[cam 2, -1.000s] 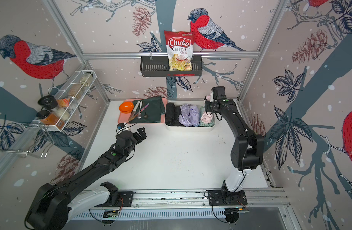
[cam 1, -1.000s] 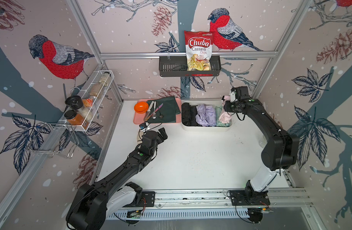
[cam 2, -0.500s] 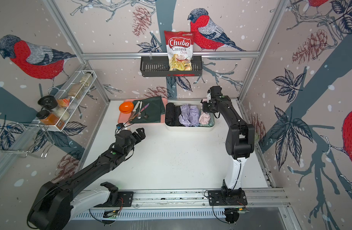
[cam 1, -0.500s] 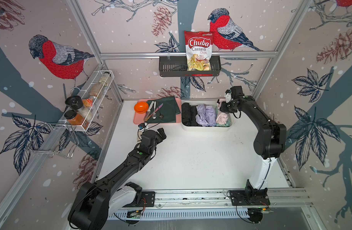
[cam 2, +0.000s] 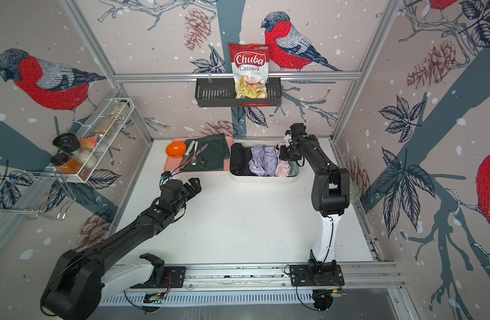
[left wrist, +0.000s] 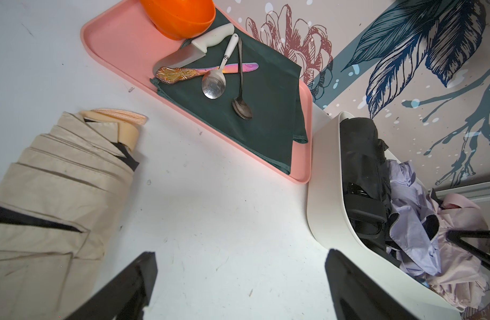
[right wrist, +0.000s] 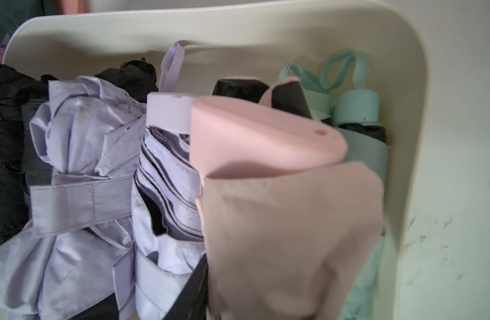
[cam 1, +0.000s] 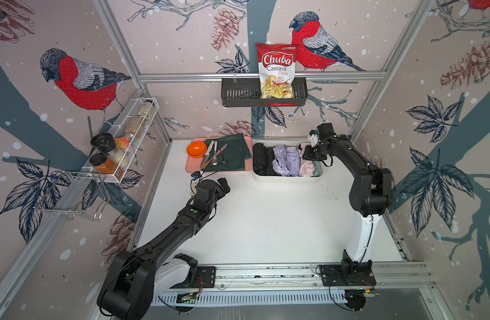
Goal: Put the umbrella into the storage box
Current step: Place the umbrella in the storage box.
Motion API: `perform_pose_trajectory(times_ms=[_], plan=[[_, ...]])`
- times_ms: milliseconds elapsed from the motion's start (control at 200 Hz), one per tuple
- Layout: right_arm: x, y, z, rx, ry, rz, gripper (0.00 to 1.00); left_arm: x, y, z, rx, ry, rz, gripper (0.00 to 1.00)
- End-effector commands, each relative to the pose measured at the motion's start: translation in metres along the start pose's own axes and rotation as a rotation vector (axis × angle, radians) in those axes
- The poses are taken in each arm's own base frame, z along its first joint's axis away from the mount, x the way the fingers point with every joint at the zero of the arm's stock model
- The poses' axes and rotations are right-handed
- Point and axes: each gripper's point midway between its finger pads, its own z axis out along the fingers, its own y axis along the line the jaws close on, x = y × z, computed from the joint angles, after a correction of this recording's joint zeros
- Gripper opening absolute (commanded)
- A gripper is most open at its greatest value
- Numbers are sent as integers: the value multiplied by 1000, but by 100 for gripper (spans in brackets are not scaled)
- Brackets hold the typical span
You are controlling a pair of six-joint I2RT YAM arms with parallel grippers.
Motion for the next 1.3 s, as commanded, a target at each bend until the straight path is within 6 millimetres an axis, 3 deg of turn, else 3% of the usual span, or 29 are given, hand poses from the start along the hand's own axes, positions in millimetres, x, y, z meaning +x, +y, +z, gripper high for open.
perform_pose_trajectory(times_ms=[0,280,565,800,986,1181,1221,1296], plan=[[1,9,9,-68,20,-5,32,-3,-2,0,7,2,-10,98],[9,-7,34,-45,57,37,35,-1,3,1,-11,16,-27,98],[-6,-6,5,-19,-18,27,66,-4,2,1,-12,9,-31,98],[-6,-9,-6,6,-44,30,73,-9,7,4,-41,13,-20,98],[-7,-11,-15,33,-70,31,81,-16,26,5,-108,18,-22,98],[-10,-10,-31,48,-117,30,92,-27,64,8,-215,14,-79,98],[-11,-11,-35,58,-127,33,100,-29,73,8,-235,13,-98,98],[-11,-11,-42,67,-146,39,100,-31,90,10,-263,19,-142,98]])
